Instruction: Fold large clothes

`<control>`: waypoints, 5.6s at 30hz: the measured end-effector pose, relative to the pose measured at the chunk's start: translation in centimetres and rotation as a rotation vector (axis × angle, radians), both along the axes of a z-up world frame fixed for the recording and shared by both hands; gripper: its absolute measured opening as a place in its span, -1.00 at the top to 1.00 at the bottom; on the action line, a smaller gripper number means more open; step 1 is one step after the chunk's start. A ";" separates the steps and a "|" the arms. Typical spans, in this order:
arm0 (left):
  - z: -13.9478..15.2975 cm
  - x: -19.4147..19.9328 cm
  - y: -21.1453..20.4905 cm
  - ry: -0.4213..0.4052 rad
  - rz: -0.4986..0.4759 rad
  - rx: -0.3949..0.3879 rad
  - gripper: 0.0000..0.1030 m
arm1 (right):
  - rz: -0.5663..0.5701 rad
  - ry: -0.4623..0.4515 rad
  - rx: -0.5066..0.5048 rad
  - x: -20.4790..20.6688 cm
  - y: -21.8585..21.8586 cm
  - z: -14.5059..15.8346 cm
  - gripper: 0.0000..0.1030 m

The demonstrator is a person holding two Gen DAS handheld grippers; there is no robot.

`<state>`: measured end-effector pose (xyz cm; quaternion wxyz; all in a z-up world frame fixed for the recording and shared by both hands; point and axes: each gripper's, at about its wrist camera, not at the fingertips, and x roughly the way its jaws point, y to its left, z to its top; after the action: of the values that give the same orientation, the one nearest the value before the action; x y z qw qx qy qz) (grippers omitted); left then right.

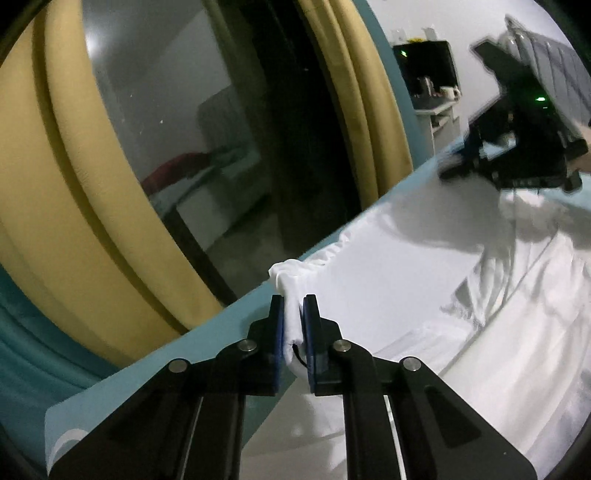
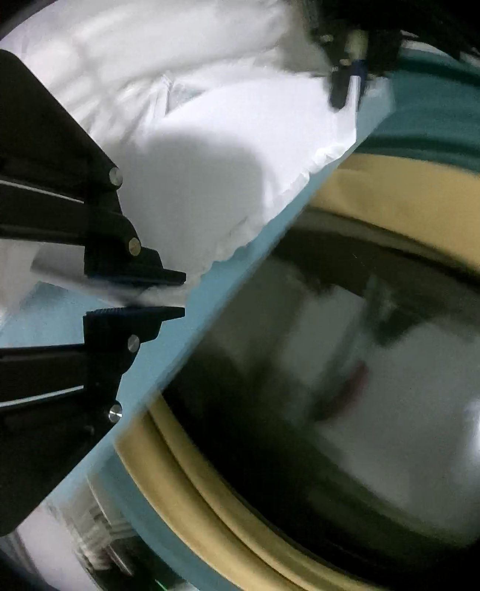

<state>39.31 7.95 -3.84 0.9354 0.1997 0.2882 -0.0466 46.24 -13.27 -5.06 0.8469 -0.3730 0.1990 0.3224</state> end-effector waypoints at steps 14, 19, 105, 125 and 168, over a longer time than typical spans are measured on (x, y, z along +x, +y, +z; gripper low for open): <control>-0.6 -4.7 -1.8 0.024 -0.019 0.066 0.67 | 0.053 -0.097 0.024 -8.0 -2.2 -1.1 0.79; -0.2 -7.4 -1.6 0.017 -0.033 0.030 0.67 | 0.074 0.025 0.089 -9.5 -3.7 -0.4 0.79; 0.0 -25.1 4.9 0.084 0.383 -0.433 0.40 | -0.104 0.329 0.137 -22.2 -4.1 -1.5 -0.12; -5.1 -38.4 7.5 0.196 0.655 -0.423 -0.07 | -0.571 0.341 0.305 -26.1 -20.2 -2.3 -0.30; 2.7 -39.8 3.0 -0.036 0.436 -0.426 0.91 | -0.558 0.235 0.536 -29.9 -24.8 0.5 0.92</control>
<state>-0.51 10.98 -1.17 0.9490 -0.0665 0.2916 0.0996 16.30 -38.06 -4.61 0.9407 -0.0311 0.2972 0.1609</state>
